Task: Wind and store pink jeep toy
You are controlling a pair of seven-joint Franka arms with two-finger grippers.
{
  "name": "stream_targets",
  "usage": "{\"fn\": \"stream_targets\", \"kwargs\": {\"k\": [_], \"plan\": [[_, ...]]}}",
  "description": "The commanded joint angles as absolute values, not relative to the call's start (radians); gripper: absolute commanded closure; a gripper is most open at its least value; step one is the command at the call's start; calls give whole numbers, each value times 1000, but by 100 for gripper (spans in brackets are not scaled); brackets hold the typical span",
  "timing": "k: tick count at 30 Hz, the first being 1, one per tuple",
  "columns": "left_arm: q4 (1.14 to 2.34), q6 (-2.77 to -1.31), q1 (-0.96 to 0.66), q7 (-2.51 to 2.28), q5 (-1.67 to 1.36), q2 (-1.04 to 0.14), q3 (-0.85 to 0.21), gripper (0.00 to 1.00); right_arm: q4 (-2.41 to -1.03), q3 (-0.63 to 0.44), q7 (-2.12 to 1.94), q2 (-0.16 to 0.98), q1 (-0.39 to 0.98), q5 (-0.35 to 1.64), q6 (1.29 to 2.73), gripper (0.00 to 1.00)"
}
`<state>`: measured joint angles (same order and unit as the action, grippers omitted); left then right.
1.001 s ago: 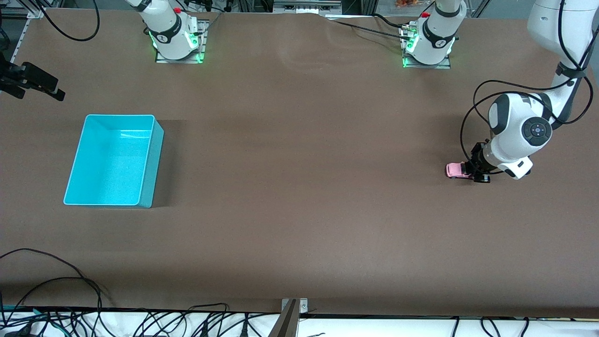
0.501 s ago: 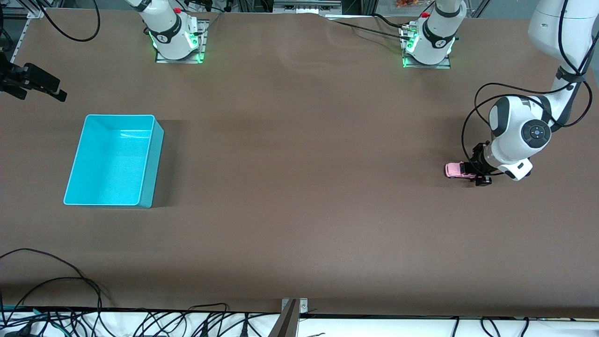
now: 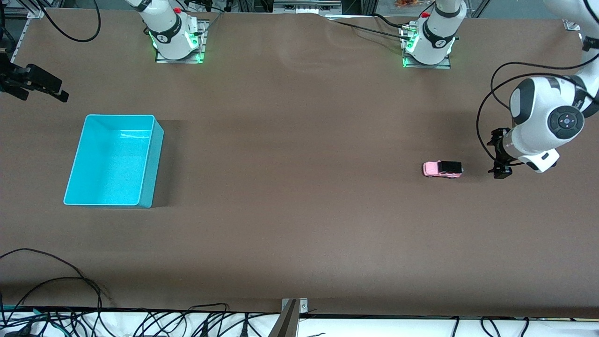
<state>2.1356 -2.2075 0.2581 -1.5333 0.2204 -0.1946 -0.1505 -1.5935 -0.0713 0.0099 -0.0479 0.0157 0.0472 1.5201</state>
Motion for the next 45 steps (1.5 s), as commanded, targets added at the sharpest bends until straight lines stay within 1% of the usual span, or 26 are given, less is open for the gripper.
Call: {"fn": "stream_targets", "kwargs": {"k": [1,4,11,21,24,29,33,40,43,45], "plan": [[2025,-2096,262,-1442,236,-176,-189,0,-1574,-71,11,-43,20,29,1505,0],[1970,-2071,258,-1372,236,-176,-193,0,-1572,-71,11,-43,20,29,1505,0],[1872,-2068,250,-1042,215,-179,-193,0,-1574,-71,11,-43,21,29,1505,0],[1807,-2057,250,-657,181,-179,-193,0,-1574,-71,11,-41,21,29,1505,0],[1757,-2042,247,-542,126,-190,-192,0,-1574,-71,11,-43,21,29,1505,0],[1669,-1961,255,-298,86,-209,-192,0,-1574,-71,11,-41,21,29,1505,0],[1623,-1922,261,-143,51,-210,-189,0,-1574,-71,11,-41,21,29,1505,0],[1537,-1784,259,-29,41,-212,-189,0,-1574,-71,11,-41,21,29,1505,0],[1510,-1755,256,-6,23,-210,-190,0,-1574,-71,11,-43,21,29,1505,0],[1512,-1752,253,12,23,-206,-190,0,-1574,-71,11,-41,21,29,1505,0]]}}
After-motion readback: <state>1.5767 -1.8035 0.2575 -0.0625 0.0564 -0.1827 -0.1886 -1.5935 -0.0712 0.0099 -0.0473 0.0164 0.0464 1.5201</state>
